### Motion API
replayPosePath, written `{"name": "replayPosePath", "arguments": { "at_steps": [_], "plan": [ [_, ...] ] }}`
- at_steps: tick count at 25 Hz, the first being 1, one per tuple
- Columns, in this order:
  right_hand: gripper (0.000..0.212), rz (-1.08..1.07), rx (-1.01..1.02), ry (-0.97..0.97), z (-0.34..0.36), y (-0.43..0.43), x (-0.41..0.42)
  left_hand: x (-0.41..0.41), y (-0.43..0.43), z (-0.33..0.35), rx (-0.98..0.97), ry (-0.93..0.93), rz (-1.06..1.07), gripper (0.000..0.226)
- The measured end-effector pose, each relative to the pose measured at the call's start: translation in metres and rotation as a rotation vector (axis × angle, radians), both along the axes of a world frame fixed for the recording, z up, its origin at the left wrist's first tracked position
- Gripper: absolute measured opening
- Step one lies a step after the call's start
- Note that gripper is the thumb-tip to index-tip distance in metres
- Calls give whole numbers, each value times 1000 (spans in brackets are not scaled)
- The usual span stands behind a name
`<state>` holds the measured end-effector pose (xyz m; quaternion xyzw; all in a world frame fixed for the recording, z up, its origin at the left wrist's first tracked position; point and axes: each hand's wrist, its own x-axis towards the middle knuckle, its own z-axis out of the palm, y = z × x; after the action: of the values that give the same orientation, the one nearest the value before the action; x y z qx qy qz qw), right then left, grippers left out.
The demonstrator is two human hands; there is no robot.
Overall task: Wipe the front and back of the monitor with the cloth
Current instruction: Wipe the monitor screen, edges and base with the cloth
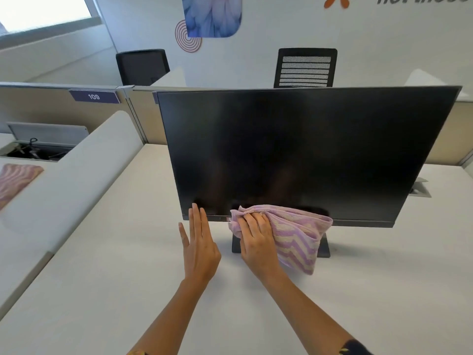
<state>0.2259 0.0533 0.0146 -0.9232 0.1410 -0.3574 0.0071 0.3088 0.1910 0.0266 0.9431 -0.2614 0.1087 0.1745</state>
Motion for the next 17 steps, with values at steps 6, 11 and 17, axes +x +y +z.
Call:
{"name": "replayPosePath", "arguments": {
  "at_steps": [6, 11, 17],
  "plan": [
    [49, 142, -49, 71, 7, 27, 30, 4, 10, -8, -19, -9, -34, 67],
    [75, 176, -203, 173, 10, 8, 24, 3, 20, -10, 15, -10, -24, 76],
    [82, 82, -264, 129, 5, -45, -19, -4, 16, -5, 42, 72, 26, 94]
  ]
}}
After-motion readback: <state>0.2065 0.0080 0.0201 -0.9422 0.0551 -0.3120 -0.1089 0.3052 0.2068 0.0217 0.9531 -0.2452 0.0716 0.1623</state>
